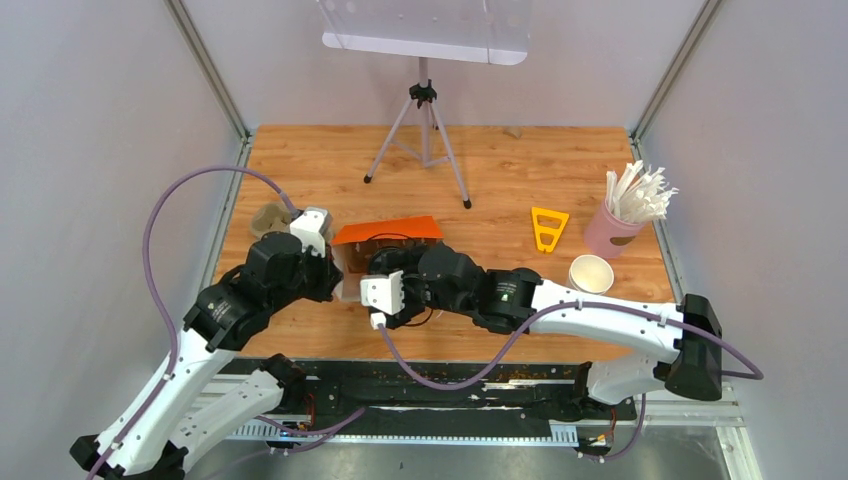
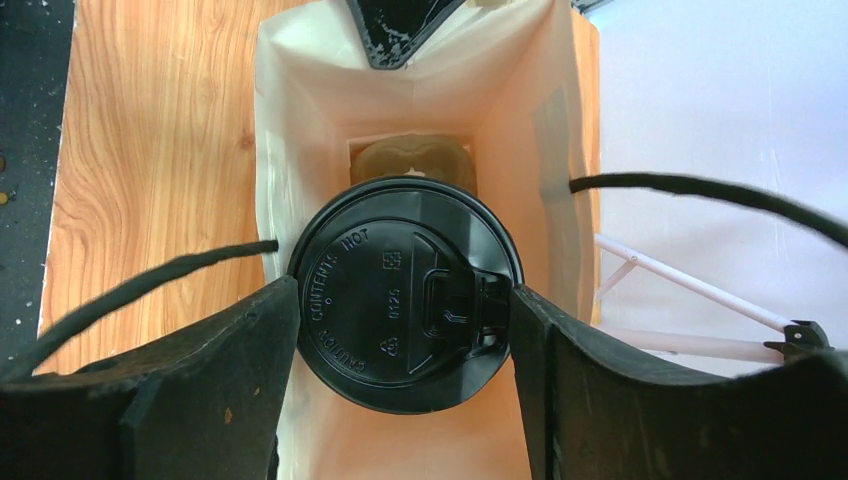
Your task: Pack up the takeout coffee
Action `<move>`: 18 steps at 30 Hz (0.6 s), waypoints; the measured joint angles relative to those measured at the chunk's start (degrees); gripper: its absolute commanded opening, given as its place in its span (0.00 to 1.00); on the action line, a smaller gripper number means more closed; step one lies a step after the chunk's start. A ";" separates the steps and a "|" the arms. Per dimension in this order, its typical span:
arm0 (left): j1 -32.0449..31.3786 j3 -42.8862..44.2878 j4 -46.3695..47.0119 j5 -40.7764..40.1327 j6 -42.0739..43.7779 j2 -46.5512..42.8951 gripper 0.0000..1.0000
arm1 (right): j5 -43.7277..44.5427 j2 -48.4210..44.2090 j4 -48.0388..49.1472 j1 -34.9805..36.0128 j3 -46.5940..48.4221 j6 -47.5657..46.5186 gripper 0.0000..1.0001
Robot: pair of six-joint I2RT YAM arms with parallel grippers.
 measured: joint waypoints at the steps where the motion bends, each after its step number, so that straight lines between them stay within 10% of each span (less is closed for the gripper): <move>1: 0.00 -0.20 0.28 0.94 0.22 -0.33 0.00 | -0.28 -0.31 0.07 0.00 0.00 -0.20 0.73; 18: 0.00 -3.93 1.01 6.58 2.19 -3.28 0.00 | -5.99 5.35 1.99 -0.31 0.04 -9.66 0.74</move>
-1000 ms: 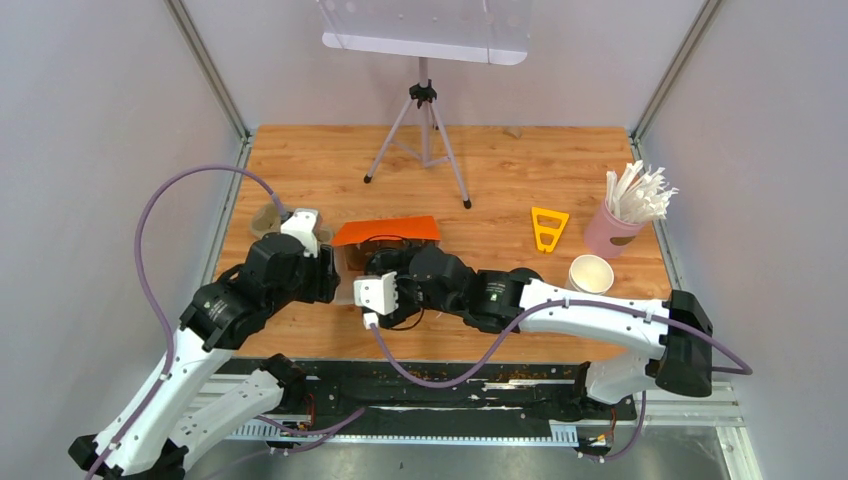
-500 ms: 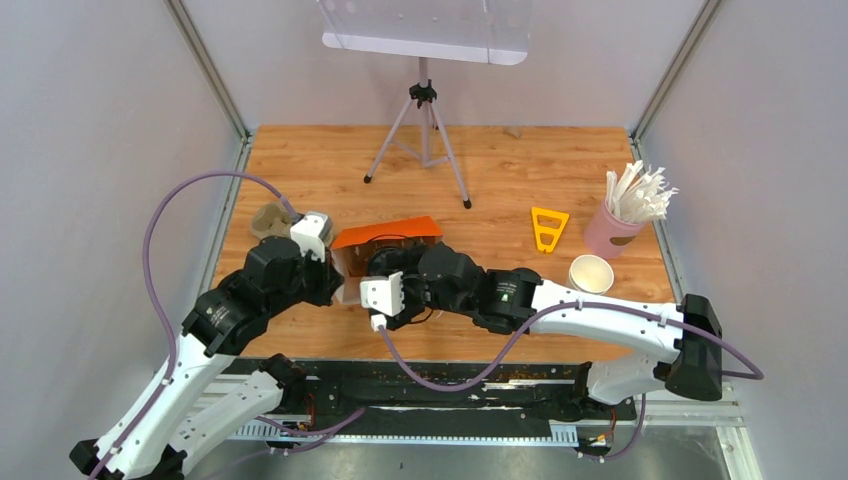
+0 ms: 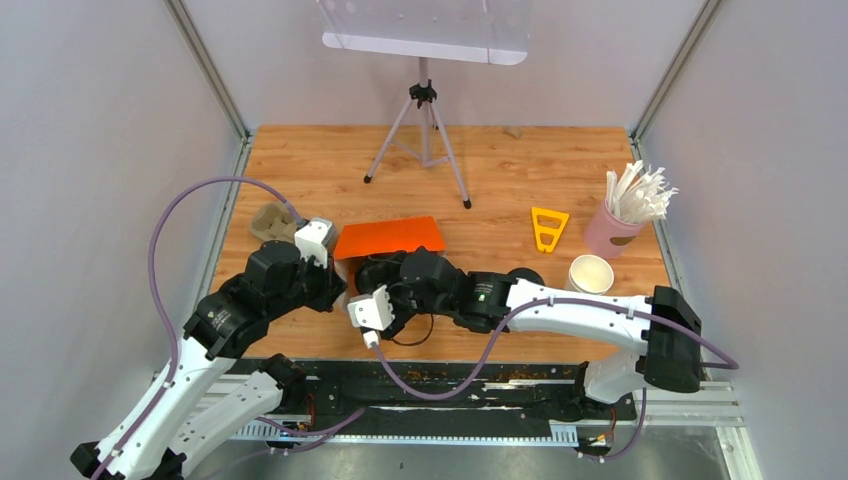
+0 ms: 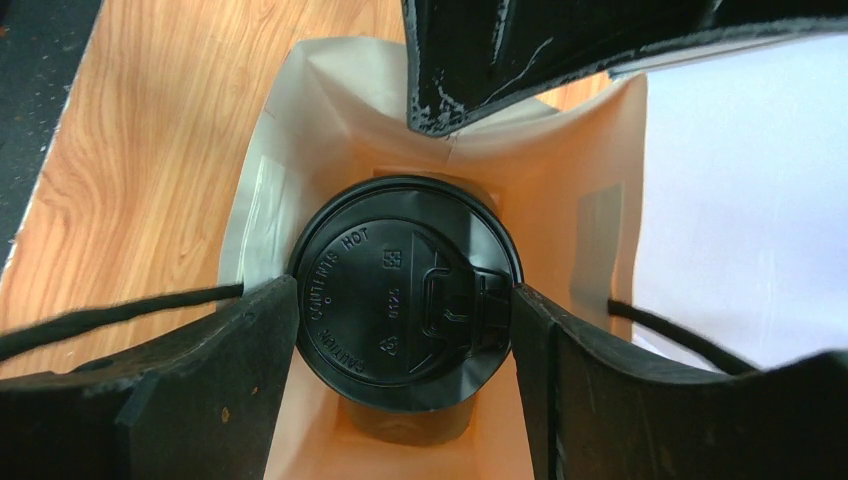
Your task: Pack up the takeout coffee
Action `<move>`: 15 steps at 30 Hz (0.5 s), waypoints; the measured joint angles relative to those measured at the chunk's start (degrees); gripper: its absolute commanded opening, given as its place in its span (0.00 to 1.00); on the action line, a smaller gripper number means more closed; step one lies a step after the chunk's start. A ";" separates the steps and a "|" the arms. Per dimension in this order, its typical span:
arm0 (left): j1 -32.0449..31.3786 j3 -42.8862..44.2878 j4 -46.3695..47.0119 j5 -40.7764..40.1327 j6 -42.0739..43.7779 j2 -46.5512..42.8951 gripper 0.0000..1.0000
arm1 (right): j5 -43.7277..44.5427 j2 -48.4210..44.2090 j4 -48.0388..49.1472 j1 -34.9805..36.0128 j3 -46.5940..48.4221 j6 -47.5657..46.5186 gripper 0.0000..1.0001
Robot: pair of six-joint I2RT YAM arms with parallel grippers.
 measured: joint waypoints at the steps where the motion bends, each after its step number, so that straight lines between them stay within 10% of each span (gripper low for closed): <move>1: 0.00 0.00 0.00 -0.02 0.00 0.00 0.00 | -0.22 0.31 0.57 -0.09 -0.04 -0.87 0.74; 15: 0.00 0.00 -0.50 -0.11 -1.16 -0.11 0.00 | -4.94 3.76 6.38 -2.64 -3.23 -9.88 0.74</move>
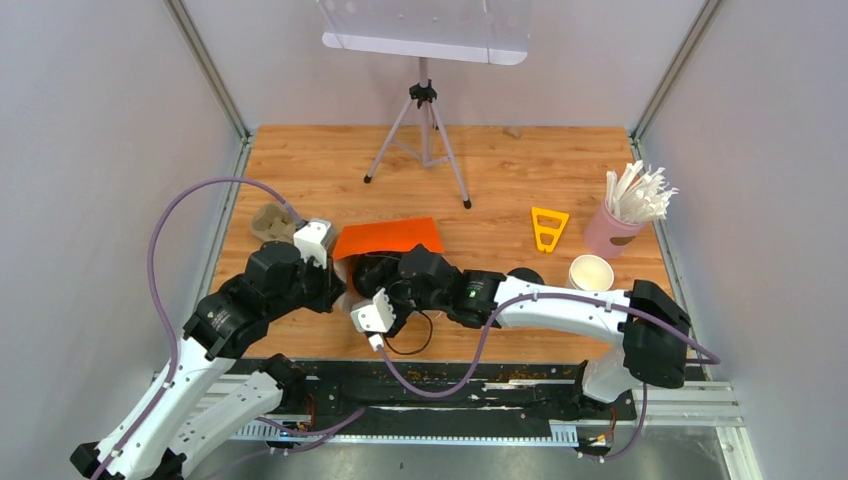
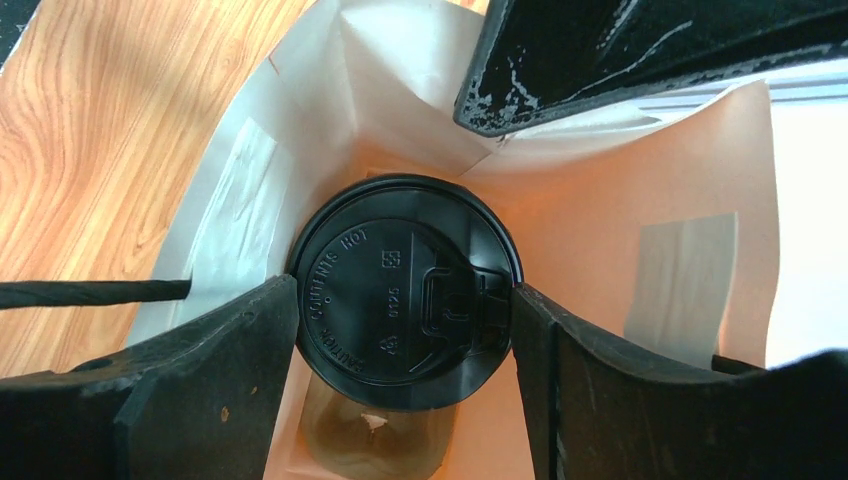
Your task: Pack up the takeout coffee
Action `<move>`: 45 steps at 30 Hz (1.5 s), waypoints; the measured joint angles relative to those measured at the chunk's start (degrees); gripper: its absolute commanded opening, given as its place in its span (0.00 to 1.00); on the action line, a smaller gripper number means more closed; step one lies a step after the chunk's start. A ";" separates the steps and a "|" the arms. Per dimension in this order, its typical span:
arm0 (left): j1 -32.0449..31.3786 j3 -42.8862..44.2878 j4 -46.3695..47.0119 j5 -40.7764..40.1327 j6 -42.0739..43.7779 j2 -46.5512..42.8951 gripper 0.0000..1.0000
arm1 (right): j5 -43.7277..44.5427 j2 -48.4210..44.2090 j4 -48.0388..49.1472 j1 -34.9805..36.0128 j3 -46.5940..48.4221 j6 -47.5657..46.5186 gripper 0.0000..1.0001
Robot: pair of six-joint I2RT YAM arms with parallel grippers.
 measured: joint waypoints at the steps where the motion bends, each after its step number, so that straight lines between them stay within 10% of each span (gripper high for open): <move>1: 0.00 0.00 -0.17 0.00 -0.15 0.00 0.00 | -0.46 0.22 0.26 -0.07 0.00 -0.48 0.74; 45: 0.02 -0.48 -2.32 -1.27 -4.31 -1.22 0.00 | 4.52 8.74 9.53 -0.33 1.18 -5.33 0.71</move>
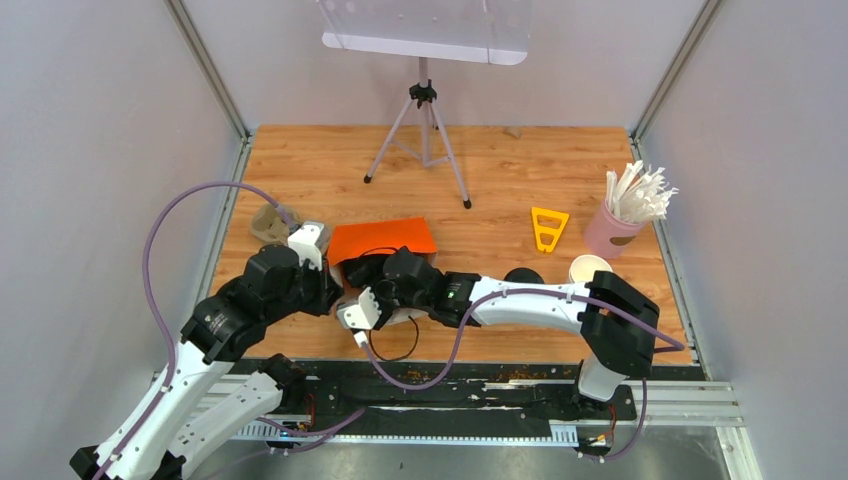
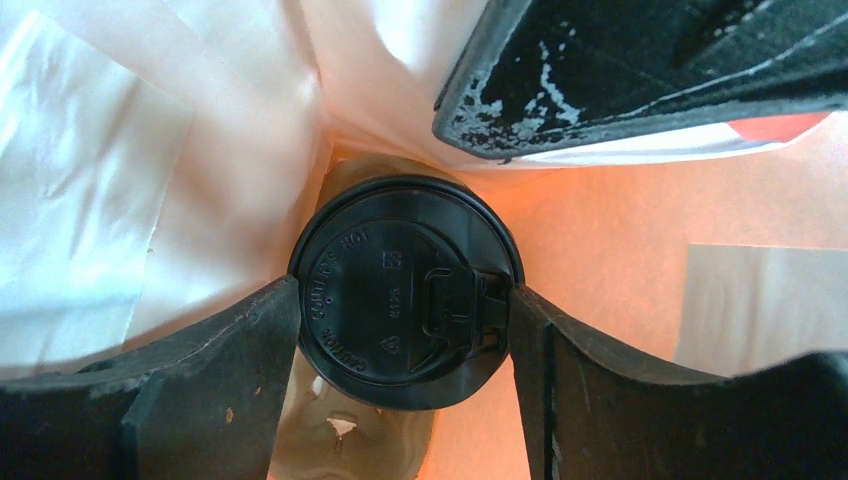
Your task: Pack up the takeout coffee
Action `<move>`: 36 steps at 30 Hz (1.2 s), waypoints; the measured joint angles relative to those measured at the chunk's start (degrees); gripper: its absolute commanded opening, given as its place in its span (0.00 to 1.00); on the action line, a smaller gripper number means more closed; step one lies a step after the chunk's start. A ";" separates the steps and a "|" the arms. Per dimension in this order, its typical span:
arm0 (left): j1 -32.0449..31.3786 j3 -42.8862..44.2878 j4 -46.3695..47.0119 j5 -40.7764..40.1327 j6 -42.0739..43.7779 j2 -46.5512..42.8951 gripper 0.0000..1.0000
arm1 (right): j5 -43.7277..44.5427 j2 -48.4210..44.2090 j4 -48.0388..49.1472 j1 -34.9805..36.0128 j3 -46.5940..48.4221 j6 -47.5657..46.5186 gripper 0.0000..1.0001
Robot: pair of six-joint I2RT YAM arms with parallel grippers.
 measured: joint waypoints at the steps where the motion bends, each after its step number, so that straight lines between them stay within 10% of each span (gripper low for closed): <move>1: 0.00 0.00 -0.02 0.00 -0.20 -0.02 0.00 | -0.15 0.00 0.09 0.00 0.00 0.31 0.71; 36: 0.33 1.68 -5.09 -2.93 -4.96 -0.48 0.00 | 3.21 1.01 -5.20 2.91 3.87 9.33 0.70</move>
